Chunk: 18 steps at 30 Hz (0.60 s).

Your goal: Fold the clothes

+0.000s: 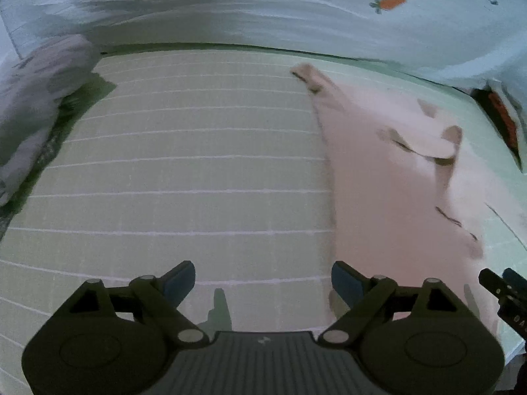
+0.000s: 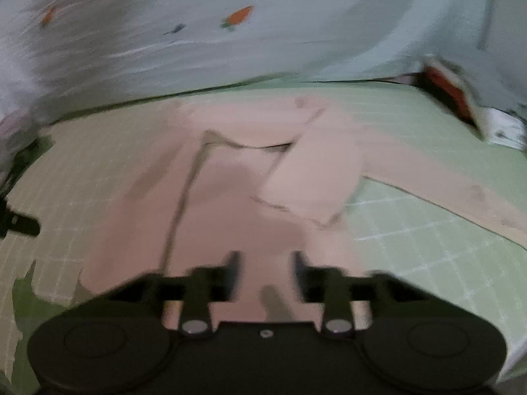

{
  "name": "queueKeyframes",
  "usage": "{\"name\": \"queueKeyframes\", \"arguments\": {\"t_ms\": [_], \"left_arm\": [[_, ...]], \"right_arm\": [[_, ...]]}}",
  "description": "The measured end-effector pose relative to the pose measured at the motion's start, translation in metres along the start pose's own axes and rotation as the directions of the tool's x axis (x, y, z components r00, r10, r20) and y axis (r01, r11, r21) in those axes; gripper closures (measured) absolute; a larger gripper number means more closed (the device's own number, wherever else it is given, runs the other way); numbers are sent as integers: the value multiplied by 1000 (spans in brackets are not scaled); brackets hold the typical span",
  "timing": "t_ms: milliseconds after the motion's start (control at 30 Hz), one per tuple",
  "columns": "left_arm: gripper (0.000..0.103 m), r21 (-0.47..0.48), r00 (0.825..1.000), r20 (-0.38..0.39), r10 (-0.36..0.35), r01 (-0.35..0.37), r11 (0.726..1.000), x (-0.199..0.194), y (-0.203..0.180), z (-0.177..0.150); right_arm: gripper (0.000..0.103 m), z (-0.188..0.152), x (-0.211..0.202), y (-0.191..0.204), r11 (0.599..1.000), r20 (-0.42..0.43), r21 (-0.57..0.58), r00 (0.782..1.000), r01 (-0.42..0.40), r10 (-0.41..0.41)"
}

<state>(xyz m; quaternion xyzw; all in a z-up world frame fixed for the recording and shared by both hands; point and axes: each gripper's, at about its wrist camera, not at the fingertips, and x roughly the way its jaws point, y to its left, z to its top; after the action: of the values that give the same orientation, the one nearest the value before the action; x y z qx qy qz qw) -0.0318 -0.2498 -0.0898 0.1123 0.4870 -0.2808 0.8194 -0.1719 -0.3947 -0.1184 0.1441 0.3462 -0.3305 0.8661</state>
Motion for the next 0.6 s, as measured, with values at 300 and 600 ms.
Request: {"name": "queueKeyframes", "arguments": {"t_ms": [300, 600], "left_arm": [[11, 58, 999, 21, -42, 40, 998, 15, -83, -4], [22, 158, 994, 30, -101, 95, 983, 42, -155, 14]], "right_arm": [[0, -12, -5, -82, 995, -9, 63, 997, 73, -73], [0, -14, 25, -167, 972, -108, 175, 984, 157, -140]]}}
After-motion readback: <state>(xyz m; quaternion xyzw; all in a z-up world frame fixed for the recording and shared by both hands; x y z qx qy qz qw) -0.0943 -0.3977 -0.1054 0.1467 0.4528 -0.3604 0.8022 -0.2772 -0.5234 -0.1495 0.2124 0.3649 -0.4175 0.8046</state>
